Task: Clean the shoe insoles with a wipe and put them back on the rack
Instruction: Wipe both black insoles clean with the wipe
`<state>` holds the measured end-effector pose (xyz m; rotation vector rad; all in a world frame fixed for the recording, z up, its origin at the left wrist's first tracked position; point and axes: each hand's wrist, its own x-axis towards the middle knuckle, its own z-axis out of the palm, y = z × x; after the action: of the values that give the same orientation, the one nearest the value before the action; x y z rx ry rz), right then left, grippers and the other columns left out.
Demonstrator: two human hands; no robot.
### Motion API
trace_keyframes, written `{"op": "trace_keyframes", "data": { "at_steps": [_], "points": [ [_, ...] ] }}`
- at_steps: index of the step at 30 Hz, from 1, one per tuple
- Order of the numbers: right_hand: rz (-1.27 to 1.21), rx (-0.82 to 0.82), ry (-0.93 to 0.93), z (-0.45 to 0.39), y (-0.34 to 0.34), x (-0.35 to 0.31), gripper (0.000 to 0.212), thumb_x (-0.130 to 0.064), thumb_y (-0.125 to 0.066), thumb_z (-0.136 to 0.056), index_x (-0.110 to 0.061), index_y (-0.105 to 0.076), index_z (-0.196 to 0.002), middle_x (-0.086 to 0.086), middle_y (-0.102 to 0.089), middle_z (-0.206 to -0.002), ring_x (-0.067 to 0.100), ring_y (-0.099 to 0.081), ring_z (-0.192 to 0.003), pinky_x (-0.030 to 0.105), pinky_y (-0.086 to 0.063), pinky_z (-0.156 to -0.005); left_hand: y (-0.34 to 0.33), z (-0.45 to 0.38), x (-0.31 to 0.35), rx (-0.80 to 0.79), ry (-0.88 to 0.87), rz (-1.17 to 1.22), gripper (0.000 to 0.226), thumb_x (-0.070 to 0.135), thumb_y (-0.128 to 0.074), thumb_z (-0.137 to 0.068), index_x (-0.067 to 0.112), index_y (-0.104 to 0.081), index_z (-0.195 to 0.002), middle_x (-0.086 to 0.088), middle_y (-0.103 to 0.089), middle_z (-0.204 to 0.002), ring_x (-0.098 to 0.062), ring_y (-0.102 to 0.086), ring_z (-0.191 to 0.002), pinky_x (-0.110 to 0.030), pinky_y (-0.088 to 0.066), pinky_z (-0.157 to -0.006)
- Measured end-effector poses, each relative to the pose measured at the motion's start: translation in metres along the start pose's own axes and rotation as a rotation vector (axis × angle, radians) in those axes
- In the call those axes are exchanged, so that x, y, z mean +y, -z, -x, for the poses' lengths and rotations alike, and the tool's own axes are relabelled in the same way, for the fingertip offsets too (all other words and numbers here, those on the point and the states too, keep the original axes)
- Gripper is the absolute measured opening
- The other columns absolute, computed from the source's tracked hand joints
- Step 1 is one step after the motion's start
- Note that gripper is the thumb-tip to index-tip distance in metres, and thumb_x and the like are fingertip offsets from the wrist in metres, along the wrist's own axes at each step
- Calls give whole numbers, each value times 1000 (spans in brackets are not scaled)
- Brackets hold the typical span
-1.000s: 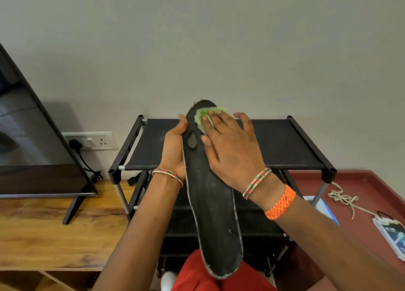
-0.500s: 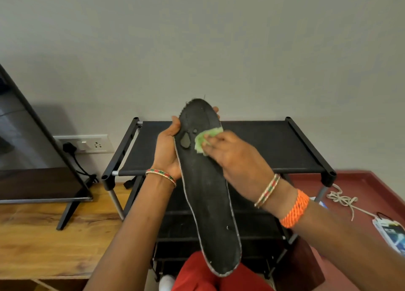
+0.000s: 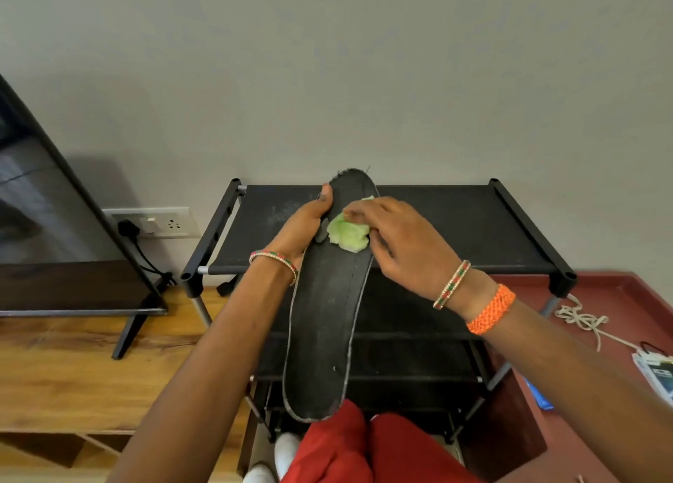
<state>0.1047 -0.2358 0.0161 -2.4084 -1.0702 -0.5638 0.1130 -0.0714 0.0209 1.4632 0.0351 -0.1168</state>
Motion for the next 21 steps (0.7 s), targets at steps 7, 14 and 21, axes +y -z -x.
{"op": "trace_keyframes", "data": {
  "at_steps": [7,14,21],
  "points": [
    [404,-72,425,0,5,10,43,-8,-45,-75,-7,-63,-115,10,-63,-121,27,-56,-117,37,-39,-103,18,-6,11,-69,-53,-119,43,31,-34,-102,-1,-59,-114,-2,-69,-86,-7,-67,-75,-17,-53,-70],
    [506,103,407,-6,5,36,32,-1,-44,-85,-5,-69,-104,11,-70,-105,26,-67,-97,37,-53,-86,31,4,17,-257,139,283,44,36,-49,-88,5,-63,-117,-13,-69,-105,-24,-68,-91,-33,-56,-83],
    [493,182,174,23,-16,48,30,2,-59,-76,-4,-71,-103,11,-72,-101,24,-69,-93,35,-55,-81,41,57,-64,-302,19,701,40,12,-41,-86,7,-66,-116,-15,-62,-123,-32,-63,-107,-53,-51,-88]
  ]
}}
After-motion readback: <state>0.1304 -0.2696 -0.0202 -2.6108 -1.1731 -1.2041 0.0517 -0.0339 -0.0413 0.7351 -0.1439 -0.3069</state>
